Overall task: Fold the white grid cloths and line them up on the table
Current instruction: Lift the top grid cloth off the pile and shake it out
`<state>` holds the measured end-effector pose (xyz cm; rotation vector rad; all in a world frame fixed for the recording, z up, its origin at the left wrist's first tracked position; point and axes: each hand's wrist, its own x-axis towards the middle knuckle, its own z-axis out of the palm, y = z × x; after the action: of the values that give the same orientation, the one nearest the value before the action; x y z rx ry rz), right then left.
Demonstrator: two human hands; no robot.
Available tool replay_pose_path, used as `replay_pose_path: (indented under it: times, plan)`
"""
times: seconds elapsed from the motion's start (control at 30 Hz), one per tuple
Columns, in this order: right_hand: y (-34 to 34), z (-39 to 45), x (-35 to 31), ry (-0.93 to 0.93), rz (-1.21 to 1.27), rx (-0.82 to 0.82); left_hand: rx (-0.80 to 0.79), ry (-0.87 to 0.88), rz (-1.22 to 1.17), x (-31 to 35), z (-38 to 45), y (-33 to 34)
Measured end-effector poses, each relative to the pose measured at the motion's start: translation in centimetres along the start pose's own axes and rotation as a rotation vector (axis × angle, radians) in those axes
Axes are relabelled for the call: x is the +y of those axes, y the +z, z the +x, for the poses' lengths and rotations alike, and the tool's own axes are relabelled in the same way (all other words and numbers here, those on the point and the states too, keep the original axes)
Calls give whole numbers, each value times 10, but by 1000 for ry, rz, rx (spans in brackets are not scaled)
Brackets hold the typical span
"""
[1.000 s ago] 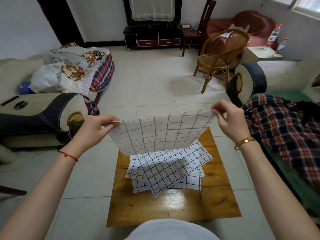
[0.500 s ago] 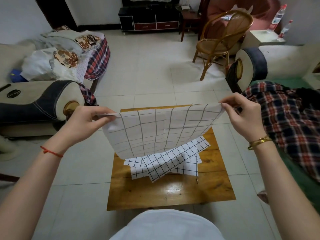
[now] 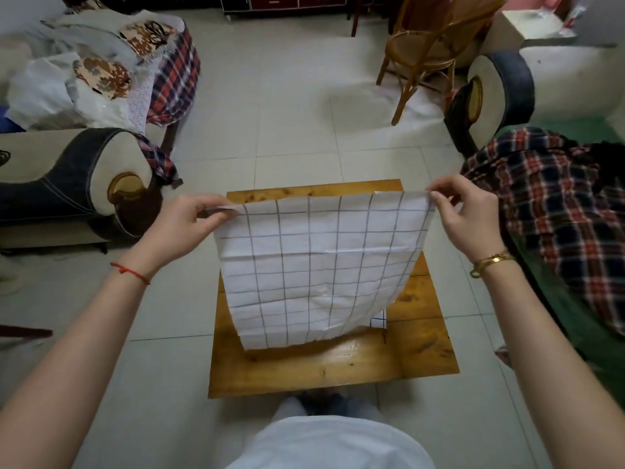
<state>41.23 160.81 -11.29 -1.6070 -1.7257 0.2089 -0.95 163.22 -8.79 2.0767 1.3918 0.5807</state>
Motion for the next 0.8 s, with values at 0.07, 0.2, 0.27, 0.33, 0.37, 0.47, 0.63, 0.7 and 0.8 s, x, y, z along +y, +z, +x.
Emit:
replay_pose_path:
  times: [0.07, 0.2, 0.27, 0.33, 0.37, 0.47, 0.63, 0.7, 0.8]
  plan:
    - [19, 7, 15, 50, -10, -17, 0, -22, -5, -15, 14, 13]
    - [60, 22, 45, 161, -42, -85, -15, -96, -25, -52, 41, 41]
    - [79, 28, 58, 225, -40, -123, -25, -145, -44, -72, 55, 55]
    - [99, 34, 70, 292, -31, -148, -10, -198, -60, -91, 69, 68]
    - [108, 37, 76, 321, -25, -157, 3, -223, -64, -99, 75, 75]
    - [134, 45, 92, 376, -61, -183, 31, -274, -17, -114, 90, 92]
    - [165, 49, 108, 468, -59, -163, 40, -279, -15, -130, 105, 110]
    - [172, 47, 110, 497, 3, -157, 49, -283, -3, -136, 107, 115]
    - [179, 38, 116, 528, 54, -159, 47, -300, 3, -143, 104, 120]
